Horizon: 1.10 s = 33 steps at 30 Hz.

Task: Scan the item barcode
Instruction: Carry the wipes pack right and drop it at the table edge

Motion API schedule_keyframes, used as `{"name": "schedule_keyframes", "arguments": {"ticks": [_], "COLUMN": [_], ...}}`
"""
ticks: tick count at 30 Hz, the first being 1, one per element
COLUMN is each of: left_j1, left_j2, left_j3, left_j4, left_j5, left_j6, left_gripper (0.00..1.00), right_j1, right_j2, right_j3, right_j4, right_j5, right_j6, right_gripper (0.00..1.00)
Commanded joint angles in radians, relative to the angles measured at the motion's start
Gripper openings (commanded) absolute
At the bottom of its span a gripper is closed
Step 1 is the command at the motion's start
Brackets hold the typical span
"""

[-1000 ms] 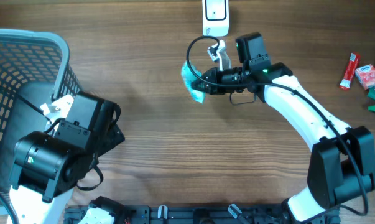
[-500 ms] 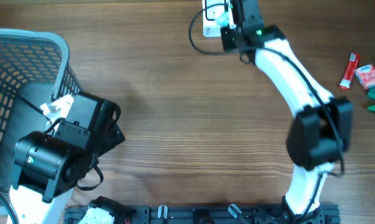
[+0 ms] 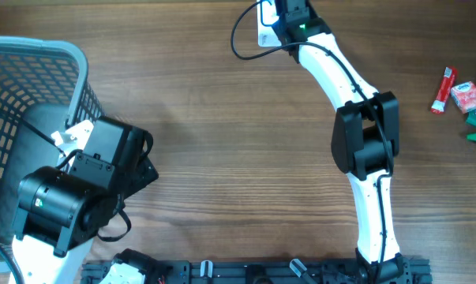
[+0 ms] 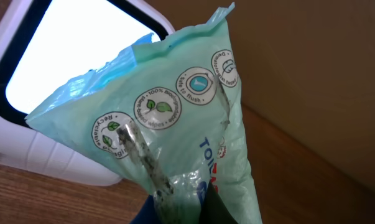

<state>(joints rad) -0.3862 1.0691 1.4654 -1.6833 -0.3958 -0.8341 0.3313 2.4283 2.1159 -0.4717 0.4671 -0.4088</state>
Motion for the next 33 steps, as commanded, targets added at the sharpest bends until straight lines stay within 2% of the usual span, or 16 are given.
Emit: {"name": "schedule_keyframes", "arguments": {"ticks": [1,4,6,8,12,15,17,18,19,20,23,25,30,33], "left_j1": [0.000,0.000,0.000,0.000,0.000,0.000,0.000,0.000,0.000,0.000,0.000,0.000,0.000,0.000], "left_j2": [-0.003,-0.003,-0.003,-0.003,-0.003,-0.003,-0.003,-0.003,-0.003,-0.003,-0.003,-0.003,-0.003,-0.003], "left_j3": [0.003,0.003,0.003,0.003,0.003,0.003,0.003,0.003,0.003,0.003,0.003,0.003,0.003,0.003], "left_j4": [-0.001,-0.001,-0.001,-0.001,-0.001,-0.001,-0.001,-0.001,-0.001,-0.001,-0.001,-0.001,-0.001,-0.001], "left_j5": [-0.013,-0.013,-0.013,-0.013,-0.014,-0.013,-0.014,-0.013,-0.013,-0.013,-0.013,-0.013,-0.014,-0.014], "left_j6": [0.012,0.012,0.012,0.012,0.012,0.012,0.012,0.012,0.012,0.012,0.012,0.012,0.012,0.012], "left_gripper": [1.00,1.00,1.00,1.00,1.00,1.00,1.00,1.00,1.00,1.00,1.00,1.00,1.00,1.00], "right_j1": [-0.073,-0.226,-0.381,-0.485,-0.694,-0.788,-0.828,-0.842,-0.848,-0.849,-0.823,-0.774,-0.595,-0.525], "right_j2": [-0.035,-0.040,-0.040,-0.021,-0.013,-0.013,-0.022,-0.035,-0.062,-0.087,-0.264,-0.447,-0.908,-1.106], "right_j3": [0.030,0.029,0.018,0.009,-0.127,-0.153,-0.153,-0.153,-0.152,-0.152,-0.151,-0.151,-0.151,-0.151], "right_j4": [-0.079,-0.246,-0.356,-0.427,-0.408,-0.405,-0.412,-0.417,-0.420,-0.420,-0.423,-0.424,-0.536,-0.538], "right_j5": [0.117,0.089,-0.151,-0.220,-0.217,-0.218,-0.168,-0.153,-0.204,-0.258,-0.455,-0.554,-0.566,-0.566], "right_j6": [0.136,0.237,0.289,0.340,0.395,0.441,0.494,0.521,0.523,0.518,0.517,0.539,0.732,0.757], "right_gripper": [0.04,0.04,0.04,0.04,0.04,0.05,0.18,0.31,0.82,1.00,1.00,1.00,1.00,1.00]}}
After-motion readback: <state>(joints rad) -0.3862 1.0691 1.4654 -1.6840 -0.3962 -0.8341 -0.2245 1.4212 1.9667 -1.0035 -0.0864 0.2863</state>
